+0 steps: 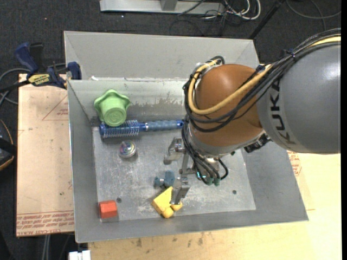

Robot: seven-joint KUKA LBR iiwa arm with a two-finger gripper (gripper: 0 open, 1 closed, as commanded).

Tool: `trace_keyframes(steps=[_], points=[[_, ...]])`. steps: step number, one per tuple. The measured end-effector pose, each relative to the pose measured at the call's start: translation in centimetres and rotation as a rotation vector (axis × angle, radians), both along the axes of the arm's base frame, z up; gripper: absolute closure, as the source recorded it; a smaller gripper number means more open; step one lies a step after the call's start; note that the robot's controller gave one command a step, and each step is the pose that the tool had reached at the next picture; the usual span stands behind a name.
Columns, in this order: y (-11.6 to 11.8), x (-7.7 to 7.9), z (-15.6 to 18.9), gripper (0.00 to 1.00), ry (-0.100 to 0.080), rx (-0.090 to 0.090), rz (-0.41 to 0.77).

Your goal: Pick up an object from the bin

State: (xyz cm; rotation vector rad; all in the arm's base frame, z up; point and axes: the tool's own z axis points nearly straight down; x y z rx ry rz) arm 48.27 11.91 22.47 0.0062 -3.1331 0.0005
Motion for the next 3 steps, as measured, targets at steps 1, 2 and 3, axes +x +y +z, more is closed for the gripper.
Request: trace_keyframes(steps=[1,2,3], points=[[-0.5,0.6,-14.1,0.00,-0.010,0.003,-0.028],[-0.6,0.7,-13.8,1.00,-0.012,0.003,-0.030],[-1.8,1.4,4.6,1.00,-0.020,0.003,0.026]])
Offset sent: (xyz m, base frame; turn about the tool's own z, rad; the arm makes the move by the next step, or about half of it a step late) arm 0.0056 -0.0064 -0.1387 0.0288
